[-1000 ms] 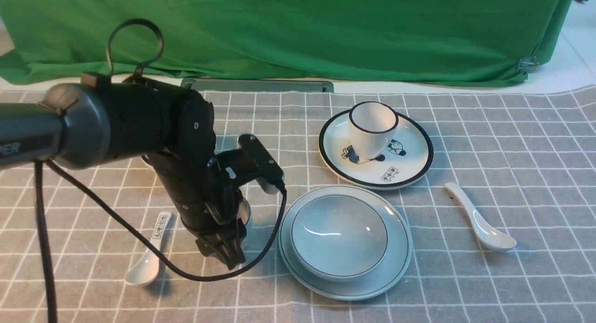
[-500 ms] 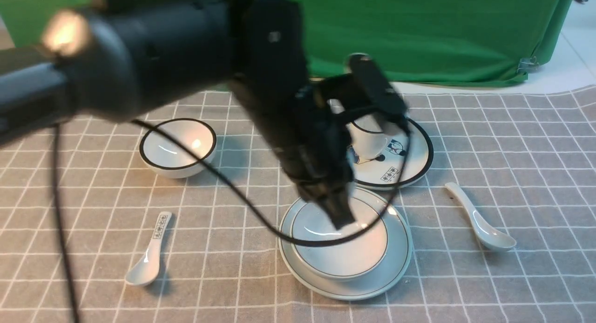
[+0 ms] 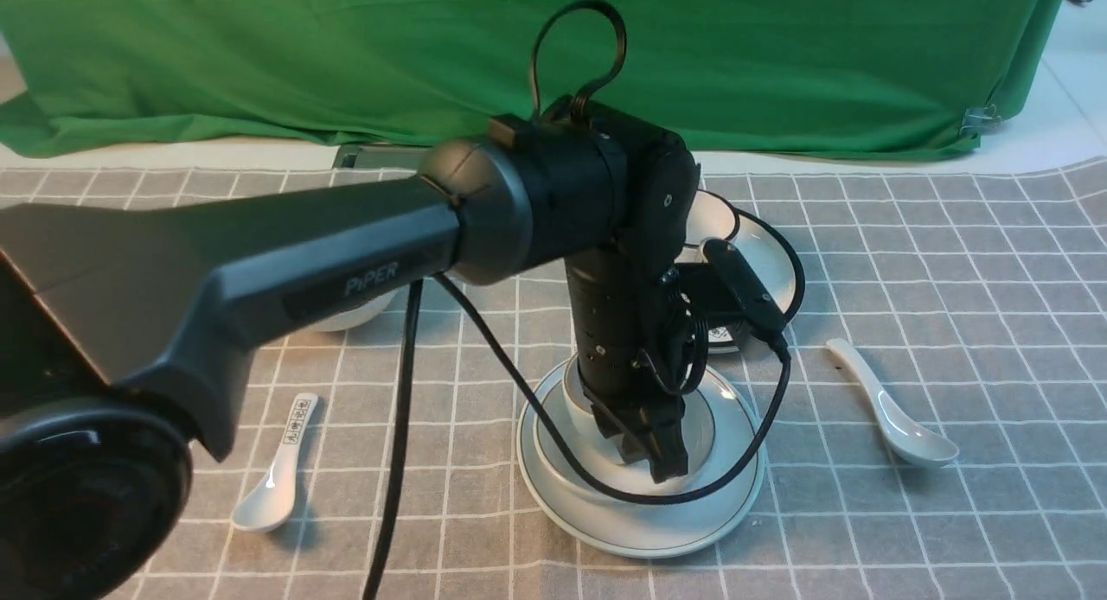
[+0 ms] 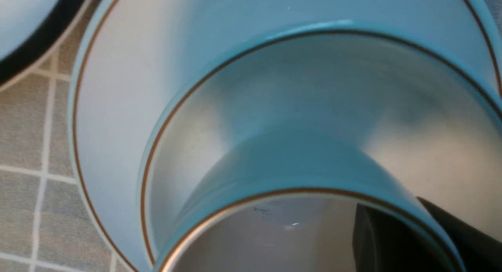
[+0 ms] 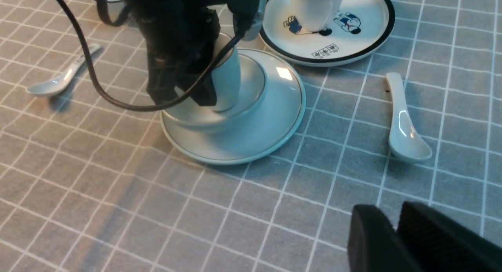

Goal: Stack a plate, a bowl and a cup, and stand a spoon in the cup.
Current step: Use the left arm to put the blue teacup into the blue rice bowl in the middle, then use the right arm to grab a blue soup spoon

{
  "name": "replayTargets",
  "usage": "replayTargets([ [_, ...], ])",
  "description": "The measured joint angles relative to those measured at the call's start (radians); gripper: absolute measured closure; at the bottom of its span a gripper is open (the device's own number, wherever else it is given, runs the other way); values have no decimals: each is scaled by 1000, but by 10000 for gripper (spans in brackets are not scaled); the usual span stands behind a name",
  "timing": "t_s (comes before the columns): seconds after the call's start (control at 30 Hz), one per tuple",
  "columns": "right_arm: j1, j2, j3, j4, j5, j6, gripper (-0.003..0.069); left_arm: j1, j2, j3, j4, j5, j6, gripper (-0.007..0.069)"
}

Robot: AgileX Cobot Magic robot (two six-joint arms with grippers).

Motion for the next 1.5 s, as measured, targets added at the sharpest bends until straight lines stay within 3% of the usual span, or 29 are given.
replayTargets([
  [0.2,0,0,0,0,0,0,510,0,18,0,-10,-2,6,505],
  [0.47,0,98,-2,0,19,35,301,1,2,-77,-66,43,-14,214],
  [0.63,0,318,-48,-4,54,26,263,1,-77,-146,-90,94,-107,136],
  [0.7,0,389,-69,-7,54,16,262,1,-107,-152,-90,94,-141,146],
  [0.8,0,568,-154,-25,50,-5,260,1,-224,-153,-90,99,-212,241],
  [0.9,0,782,-273,-78,41,-11,260,1,-396,-112,-111,98,-252,479],
  [1.0,0,961,-373,-125,17,-15,260,1,-549,0,-119,98,-258,592],
  [1.17,0,1229,-518,-165,-3,-21,257,1,-836,323,-119,-64,-264,620],
  [1.4,-16,1497,-691,-183,-7,-46,254,1,-1183,791,-161,-497,-267,624],
  [1.5,-36,1549,-736,-184,-7,-48,254,1,-1279,919,-188,-604,-269,624],
])
